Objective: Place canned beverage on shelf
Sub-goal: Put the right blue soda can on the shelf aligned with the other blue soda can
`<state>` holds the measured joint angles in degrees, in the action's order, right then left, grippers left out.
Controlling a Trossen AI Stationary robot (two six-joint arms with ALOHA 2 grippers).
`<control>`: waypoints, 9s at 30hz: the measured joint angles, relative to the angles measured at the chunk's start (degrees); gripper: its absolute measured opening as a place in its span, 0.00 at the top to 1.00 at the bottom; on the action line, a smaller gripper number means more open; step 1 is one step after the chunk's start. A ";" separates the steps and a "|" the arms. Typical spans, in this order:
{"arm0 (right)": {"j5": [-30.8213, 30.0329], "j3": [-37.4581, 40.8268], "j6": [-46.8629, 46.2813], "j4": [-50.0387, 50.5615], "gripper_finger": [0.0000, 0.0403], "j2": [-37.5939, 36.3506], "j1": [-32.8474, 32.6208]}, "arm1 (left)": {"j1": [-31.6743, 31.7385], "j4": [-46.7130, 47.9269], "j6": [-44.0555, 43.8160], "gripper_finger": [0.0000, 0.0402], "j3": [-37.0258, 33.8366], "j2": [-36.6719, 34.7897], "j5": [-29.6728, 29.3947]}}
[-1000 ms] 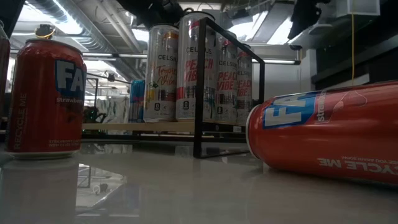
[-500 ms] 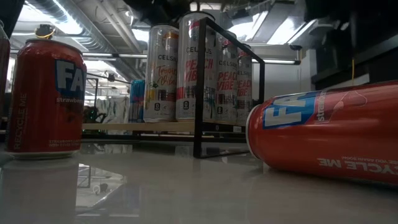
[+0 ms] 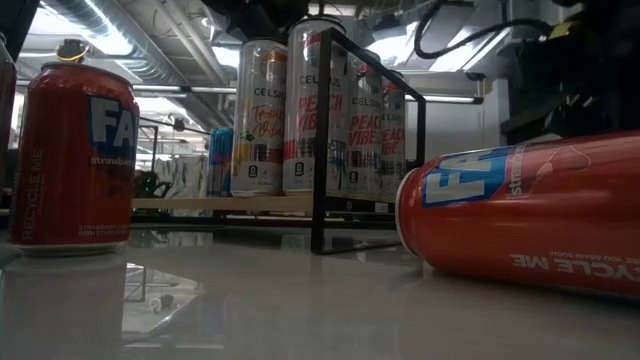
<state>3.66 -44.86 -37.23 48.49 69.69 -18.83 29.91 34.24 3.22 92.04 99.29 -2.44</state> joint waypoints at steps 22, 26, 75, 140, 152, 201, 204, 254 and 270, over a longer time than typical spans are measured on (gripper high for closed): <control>-1.53 10.50 4.52 -16.64 0.15 0.00 0.04 | 0.00 0.02 0.00 0.17 0.01 0.00 -0.02; -1.55 11.86 4.52 -18.82 0.15 0.00 0.04 | 0.00 0.02 0.00 0.17 0.01 0.00 0.00; -1.16 -4.27 9.61 0.02 0.42 4.50 0.09 | -2.16 -2.17 1.13 0.17 0.01 0.00 0.13; -6.86 -28.00 23.80 -26.04 0.41 4.44 11.74 | -30.18 -4.16 1.38 0.17 -0.01 -19.76 6.09; -8.15 -28.00 24.04 -27.96 0.41 4.44 11.74 | -31.87 -8.40 1.36 0.17 -0.08 -17.82 1.33; -8.68 -28.00 24.16 -27.28 0.35 4.46 11.69 | -31.89 -10.32 1.51 0.46 -0.06 -15.10 0.89; -8.84 -28.00 24.05 -27.31 0.32 4.46 11.69 | -31.89 -10.34 1.52 0.46 -0.06 -15.10 0.80; -23.64 -28.08 31.78 -15.64 0.12 -11.60 11.74 | -19.69 12.02 -4.04 0.46 0.00 -28.82 -13.24; -26.60 -28.00 31.67 -10.28 0.12 -12.86 11.74 | -6.19 36.50 -13.68 0.45 -1.26 -25.85 -12.77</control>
<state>-22.94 -72.86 -5.56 38.21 56.83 -7.09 23.72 70.74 -10.46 90.78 73.43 -15.21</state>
